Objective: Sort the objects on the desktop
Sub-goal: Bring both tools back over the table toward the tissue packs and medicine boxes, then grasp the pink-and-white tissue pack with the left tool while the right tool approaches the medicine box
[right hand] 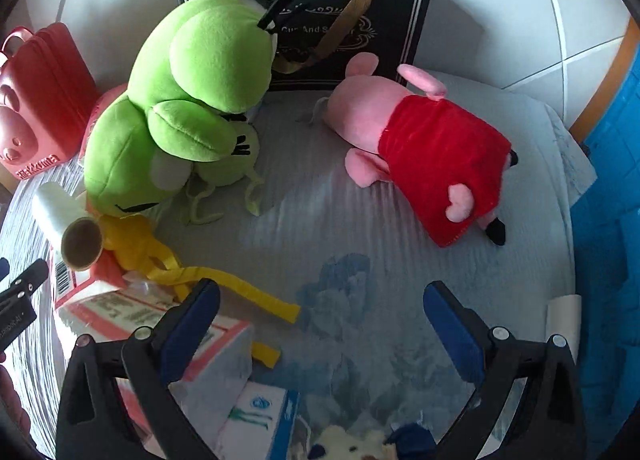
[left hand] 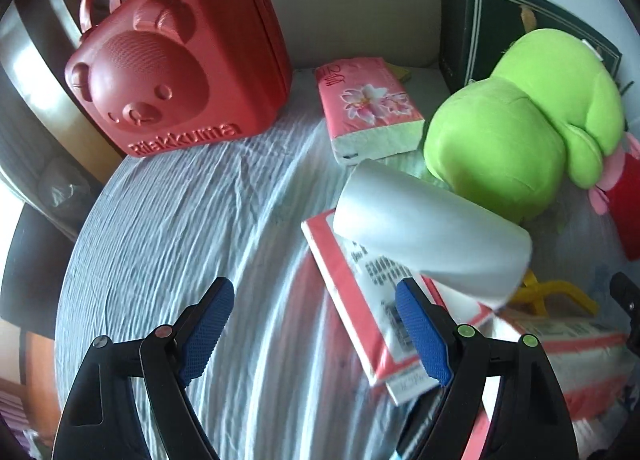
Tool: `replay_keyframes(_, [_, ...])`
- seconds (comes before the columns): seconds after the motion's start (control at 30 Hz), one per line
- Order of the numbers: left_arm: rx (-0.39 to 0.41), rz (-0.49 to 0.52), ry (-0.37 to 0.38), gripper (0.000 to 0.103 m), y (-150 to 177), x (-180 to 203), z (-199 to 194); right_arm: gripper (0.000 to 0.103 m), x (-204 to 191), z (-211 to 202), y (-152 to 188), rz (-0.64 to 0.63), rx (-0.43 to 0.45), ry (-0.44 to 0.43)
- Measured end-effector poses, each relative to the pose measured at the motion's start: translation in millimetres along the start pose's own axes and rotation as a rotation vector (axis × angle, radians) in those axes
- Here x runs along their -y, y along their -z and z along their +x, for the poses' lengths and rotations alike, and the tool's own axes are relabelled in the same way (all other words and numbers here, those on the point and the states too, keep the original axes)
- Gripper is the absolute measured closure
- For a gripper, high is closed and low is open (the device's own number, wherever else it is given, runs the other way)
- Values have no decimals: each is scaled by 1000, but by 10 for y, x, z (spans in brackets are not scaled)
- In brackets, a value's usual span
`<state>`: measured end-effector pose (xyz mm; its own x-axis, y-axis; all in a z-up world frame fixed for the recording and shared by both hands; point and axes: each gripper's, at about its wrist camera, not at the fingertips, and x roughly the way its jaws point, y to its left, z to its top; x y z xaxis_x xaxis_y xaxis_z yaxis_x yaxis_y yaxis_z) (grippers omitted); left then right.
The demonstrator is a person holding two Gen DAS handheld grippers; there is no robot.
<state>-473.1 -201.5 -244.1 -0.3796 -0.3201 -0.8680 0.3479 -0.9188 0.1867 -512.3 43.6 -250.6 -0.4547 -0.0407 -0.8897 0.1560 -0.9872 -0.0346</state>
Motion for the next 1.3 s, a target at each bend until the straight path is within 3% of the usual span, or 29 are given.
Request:
replay_keyframes(0.27, [39, -15, 58, 8, -227, -71, 266, 0, -373, 649, -216, -67, -76, 7])
replay_keyframes(0.5, [41, 18, 20, 8, 210, -194, 33, 0, -471, 630, -75, -84, -124, -44])
replay_keyframes(0.63, [-51, -39, -24, 8, 569, -490, -4, 0, -641, 485, 196, -116, -130, -46])
replay_keyframes(0.73, [-133, -65, -34, 12, 912, -731, 14, 0, -842, 365, 449, -160, -158, -107])
replay_keyframes(0.83, [-121, -84, -50, 14, 1190, -945, -181, 0, -1062, 241, 738, -196, -173, -156])
replay_keyframes(0.97, [-60, -99, 1, 14, 1470, -1081, -645, 0, -1086, -79, 1008, -185, -134, -170])
replay_keyframes(1.17, [1, -16, 87, 14, 1889, -901, -1241, 0, -798, -919, 1347, -155, -21, -179])
replay_keyframes(1.3, [-14, 50, 75, 17, 2235, -753, -1365, 0, -910, -1314, 1699, -175, -42, -234])
